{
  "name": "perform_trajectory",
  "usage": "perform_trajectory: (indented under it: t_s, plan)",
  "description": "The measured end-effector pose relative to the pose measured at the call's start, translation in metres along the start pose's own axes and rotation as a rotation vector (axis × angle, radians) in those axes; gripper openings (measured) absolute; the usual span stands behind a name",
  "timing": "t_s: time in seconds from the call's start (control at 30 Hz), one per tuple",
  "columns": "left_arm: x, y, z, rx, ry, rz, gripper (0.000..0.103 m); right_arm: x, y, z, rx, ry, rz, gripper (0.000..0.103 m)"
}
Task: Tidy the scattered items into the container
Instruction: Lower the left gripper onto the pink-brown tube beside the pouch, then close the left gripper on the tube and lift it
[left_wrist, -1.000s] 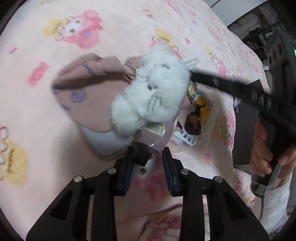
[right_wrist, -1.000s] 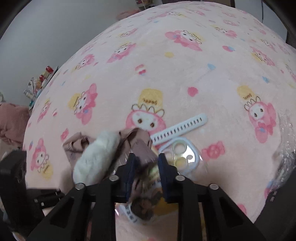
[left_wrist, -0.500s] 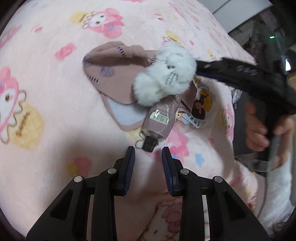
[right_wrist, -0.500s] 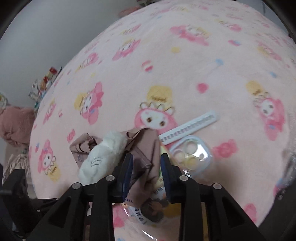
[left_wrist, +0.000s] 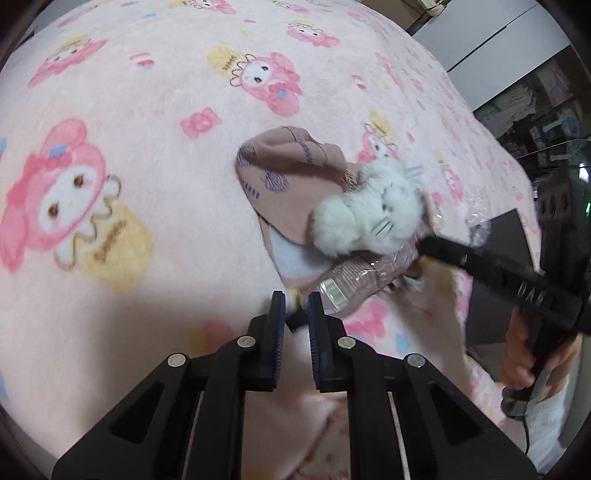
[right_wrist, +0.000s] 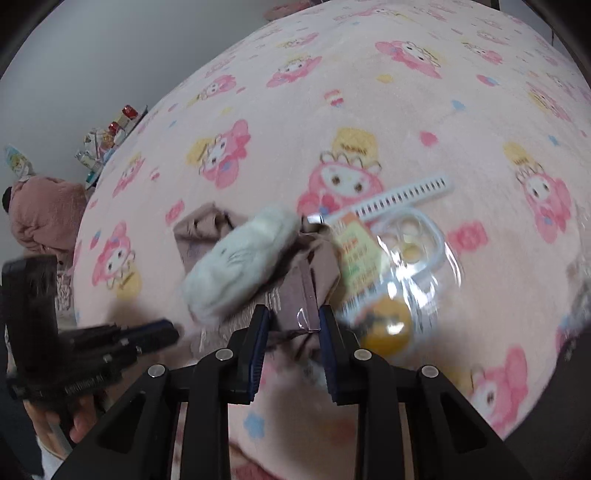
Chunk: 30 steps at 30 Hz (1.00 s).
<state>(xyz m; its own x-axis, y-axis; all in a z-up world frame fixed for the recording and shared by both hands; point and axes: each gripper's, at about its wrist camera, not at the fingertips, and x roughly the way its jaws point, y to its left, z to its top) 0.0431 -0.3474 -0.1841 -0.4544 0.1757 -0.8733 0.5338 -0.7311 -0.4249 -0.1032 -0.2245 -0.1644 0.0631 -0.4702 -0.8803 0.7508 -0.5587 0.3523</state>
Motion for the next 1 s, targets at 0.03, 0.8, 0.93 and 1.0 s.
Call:
perform_trajectory:
  t_s: [0.03,0.8,0.93,1.0]
  plan:
    - [-0.001,0.001,-0.002,-0.003,0.011,-0.025,0.021,-0.005,-0.001,-0.009,0.003,0.011,-0.004,0.023]
    - [-0.003,0.041,-0.012,-0.131,0.042,-0.182,0.04,-0.014,-0.004,-0.052,0.084,0.029,-0.004,0.025]
    - [0.01,0.045,-0.012,-0.139,0.066,-0.138,0.041,-0.01,-0.002,-0.064,0.108,0.034,0.013,0.025]
    - [0.012,0.045,-0.01,-0.142,0.062,-0.137,0.042,-0.011,-0.006,-0.062,0.138,0.001,-0.013,0.025]
